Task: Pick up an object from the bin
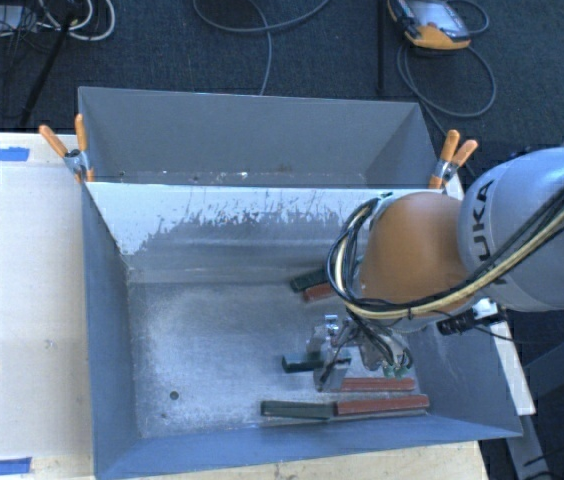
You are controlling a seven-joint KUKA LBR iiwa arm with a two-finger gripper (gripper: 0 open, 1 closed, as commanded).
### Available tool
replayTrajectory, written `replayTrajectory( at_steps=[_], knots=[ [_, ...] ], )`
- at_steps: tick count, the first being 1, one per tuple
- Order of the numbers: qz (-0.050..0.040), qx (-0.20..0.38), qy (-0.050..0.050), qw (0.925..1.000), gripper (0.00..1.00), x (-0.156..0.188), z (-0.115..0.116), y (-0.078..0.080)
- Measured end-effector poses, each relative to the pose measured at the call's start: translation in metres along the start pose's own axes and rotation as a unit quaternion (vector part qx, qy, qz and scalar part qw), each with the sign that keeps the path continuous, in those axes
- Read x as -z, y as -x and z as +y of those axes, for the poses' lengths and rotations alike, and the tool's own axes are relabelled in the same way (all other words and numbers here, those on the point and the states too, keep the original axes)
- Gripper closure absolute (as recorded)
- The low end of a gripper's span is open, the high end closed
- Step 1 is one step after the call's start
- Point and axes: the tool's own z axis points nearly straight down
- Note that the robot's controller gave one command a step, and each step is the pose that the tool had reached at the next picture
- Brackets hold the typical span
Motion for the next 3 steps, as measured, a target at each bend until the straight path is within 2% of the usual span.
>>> replayTrajectory(
  at_steps=[2,3],
  knots=[
    [-0.0062,0.000,0.000,1.0000,1.00,0.015,0.000,0.003],
    [-0.0056,-0.001,0.000,1.0000,1.00,0.003,0.000,0.003]
  ],
)
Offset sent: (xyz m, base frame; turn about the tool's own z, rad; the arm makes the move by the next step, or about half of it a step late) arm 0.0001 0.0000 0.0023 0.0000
